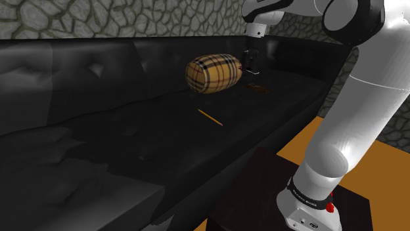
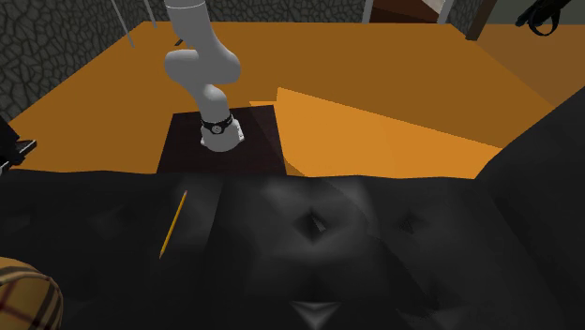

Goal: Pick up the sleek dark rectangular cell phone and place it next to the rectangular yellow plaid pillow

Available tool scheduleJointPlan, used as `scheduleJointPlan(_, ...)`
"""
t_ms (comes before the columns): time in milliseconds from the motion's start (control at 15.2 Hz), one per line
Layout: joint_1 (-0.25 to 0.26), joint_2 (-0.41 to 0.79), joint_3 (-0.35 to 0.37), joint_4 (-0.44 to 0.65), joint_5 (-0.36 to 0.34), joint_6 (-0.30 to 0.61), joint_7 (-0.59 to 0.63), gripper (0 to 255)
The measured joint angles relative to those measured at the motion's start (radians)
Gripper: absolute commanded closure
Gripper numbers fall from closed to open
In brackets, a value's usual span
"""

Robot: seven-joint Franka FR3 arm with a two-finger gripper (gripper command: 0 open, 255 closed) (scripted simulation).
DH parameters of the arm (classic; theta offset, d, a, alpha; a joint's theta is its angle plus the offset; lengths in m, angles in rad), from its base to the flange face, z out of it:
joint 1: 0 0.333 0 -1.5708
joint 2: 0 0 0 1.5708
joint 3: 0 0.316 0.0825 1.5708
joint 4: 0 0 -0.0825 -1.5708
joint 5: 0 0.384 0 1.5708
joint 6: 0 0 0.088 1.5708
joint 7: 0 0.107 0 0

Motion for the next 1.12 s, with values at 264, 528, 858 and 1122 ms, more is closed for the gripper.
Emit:
scheduleJointPlan(264,0.0,0.0,0.0,-0.051,0.001,0.051,-0.002,255)
scheduleJointPlan(528,0.002,0.004,0.002,-0.099,0.003,0.103,-0.003,255)
scheduleJointPlan(858,0.0,0.014,0.0,-0.159,0.008,0.171,-0.011,255)
scheduleJointPlan(1122,-0.001,0.029,0.0,-0.196,0.016,0.222,-0.019,255)
